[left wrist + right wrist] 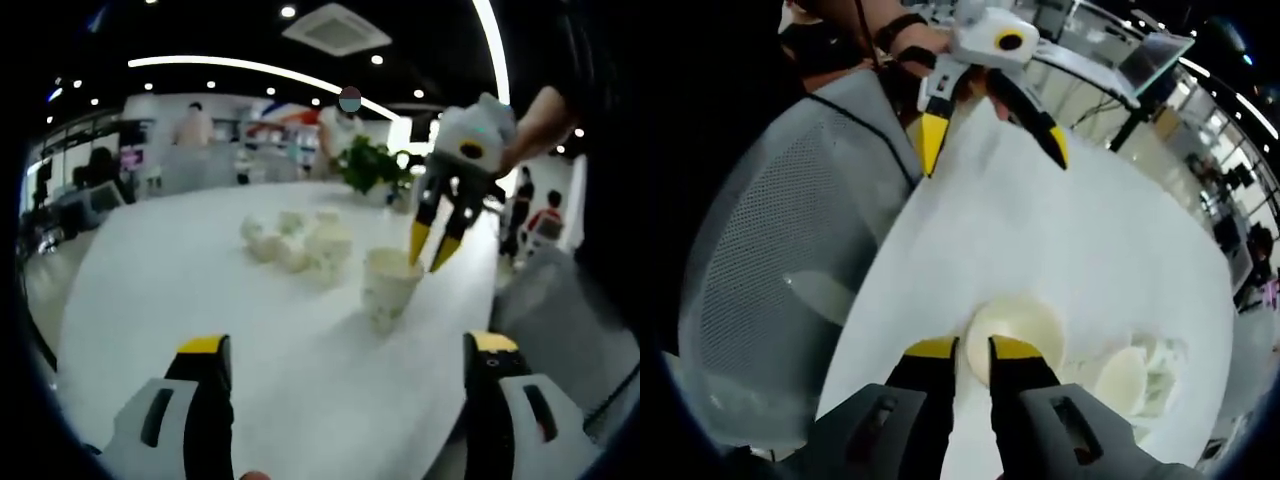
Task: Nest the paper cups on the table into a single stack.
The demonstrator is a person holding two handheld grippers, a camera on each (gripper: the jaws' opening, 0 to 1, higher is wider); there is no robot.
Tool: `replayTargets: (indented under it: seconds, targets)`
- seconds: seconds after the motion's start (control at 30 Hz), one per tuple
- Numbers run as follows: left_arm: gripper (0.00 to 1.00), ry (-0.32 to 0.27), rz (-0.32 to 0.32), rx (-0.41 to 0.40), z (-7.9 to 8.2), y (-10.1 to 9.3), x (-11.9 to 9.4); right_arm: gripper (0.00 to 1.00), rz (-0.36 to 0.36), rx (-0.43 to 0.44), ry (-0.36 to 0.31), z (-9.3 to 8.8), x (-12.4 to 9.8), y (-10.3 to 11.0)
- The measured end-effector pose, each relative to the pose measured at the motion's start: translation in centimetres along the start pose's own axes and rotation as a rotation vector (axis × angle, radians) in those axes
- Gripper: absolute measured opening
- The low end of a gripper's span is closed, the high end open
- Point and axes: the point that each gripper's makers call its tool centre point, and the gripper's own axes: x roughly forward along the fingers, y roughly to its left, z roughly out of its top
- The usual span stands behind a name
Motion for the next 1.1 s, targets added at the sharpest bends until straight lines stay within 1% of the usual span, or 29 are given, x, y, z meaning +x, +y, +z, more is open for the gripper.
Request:
replayTargets:
  seconds: [0.1,0.27,0.3,0.33,0.37,0.4,0.5,0.6,0.63,0.77,0.87,1.1]
  targets:
    - [0.94,0.001,0.000,0.002,0.0,0.0,0.0,0.09,-0.007,0.016,-0.014,0.1,-0.4,-0.1]
    - [0.94,-0.001,0.003,0.004,0.2,0.3,0.0,0.10,-0.016,0.081,-0.077,0.6,-1.3,-0.1]
    - [0.94,-0.001,0.004,0.004,0.2,0.3,0.0,0.11,-0.010,0.133,-0.109,0.9,-1.4,0.1]
    - [0.94,-0.002,0.004,0.004,0.2,0.4,0.0,0.11,-0.011,0.154,-0.126,1.0,-1.5,0.1]
    - [0.94,0.000,0.004,0.006,0.2,0.4,0.0,0.12,-0.023,0.179,-0.145,1.0,-1.7,-0.1]
    - [0.94,0.000,0.004,0.006,0.3,0.4,0.0,0.14,-0.028,0.192,-0.151,0.9,-1.9,-0.2]
    - [0.94,-0.004,0.002,0.005,0.4,0.2,0.1,0.18,-0.053,0.249,-0.205,1.1,-2.4,-0.3]
    - [0.94,-0.002,-0.002,0.008,0.5,0.1,0.2,0.24,-0.073,0.285,-0.231,1.0,-2.9,-0.5]
    - [0.94,-0.002,-0.003,0.010,0.5,0.0,0.2,0.25,-0.085,0.294,-0.250,1.1,-3.1,-0.6]
    - [0.94,0.003,-0.007,0.011,0.4,0.0,0.2,0.30,-0.117,0.322,-0.256,0.5,-3.7,-1.1]
    - [0.94,0.002,-0.011,0.013,0.6,-0.2,0.3,0.33,-0.143,0.360,-0.265,0.1,-4.1,-1.7]
    - [0.94,0.005,-0.018,0.020,0.7,-0.4,0.4,0.33,-0.185,0.380,-0.262,-0.7,-5.1,-2.9]
